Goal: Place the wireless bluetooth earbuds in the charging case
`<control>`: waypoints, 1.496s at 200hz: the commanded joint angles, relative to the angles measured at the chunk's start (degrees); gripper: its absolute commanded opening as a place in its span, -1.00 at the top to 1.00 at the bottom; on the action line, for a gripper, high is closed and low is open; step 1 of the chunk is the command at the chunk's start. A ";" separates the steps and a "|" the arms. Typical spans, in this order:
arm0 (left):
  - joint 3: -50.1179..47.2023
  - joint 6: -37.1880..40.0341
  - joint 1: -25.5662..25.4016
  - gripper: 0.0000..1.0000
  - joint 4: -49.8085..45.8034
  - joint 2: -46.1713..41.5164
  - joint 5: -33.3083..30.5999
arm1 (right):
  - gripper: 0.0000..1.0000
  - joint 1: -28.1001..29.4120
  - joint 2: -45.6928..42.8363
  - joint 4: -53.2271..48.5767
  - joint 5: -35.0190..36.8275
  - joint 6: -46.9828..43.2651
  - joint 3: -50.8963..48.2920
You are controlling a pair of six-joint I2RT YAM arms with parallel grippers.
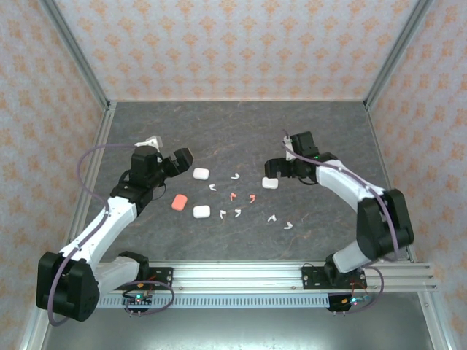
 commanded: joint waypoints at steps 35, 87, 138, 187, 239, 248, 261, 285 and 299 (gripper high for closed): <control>2.30 -1.21 -1.39 -1.00 -1.47 0.44 -0.03 | -0.92 3.02 13.20 -0.65 -1.67 -0.06 10.57; 2.59 -0.60 -1.40 -1.00 -2.73 0.05 -1.45 | -0.80 4.45 19.04 -3.04 -3.57 -0.05 14.13; 2.53 -0.30 -1.39 -1.00 -3.04 0.49 -1.56 | -0.56 4.74 18.10 -5.02 -2.95 0.40 10.90; 2.44 -0.22 -1.40 -1.00 -3.06 0.67 -1.83 | -0.55 5.38 13.87 -5.58 -1.06 0.86 6.11; 2.51 -0.44 -1.39 -1.00 -3.23 0.84 -1.98 | -0.53 8.15 12.46 -6.86 4.35 1.04 4.36; 2.53 -0.44 -1.40 -1.00 -3.29 0.93 -2.00 | -0.51 8.67 12.80 -7.17 5.56 1.04 4.58; 2.55 -0.51 -1.39 -1.00 -3.36 1.01 -1.97 | -0.48 9.57 13.56 -8.23 7.42 0.62 5.39; 2.46 -0.69 -1.39 -1.00 -3.40 0.82 -1.93 | -0.39 11.45 15.54 -10.99 10.74 -0.13 7.03; 2.51 -0.65 -1.42 -1.00 -3.58 0.67 -2.00 | -0.32 12.17 16.60 -12.24 12.25 -0.23 7.58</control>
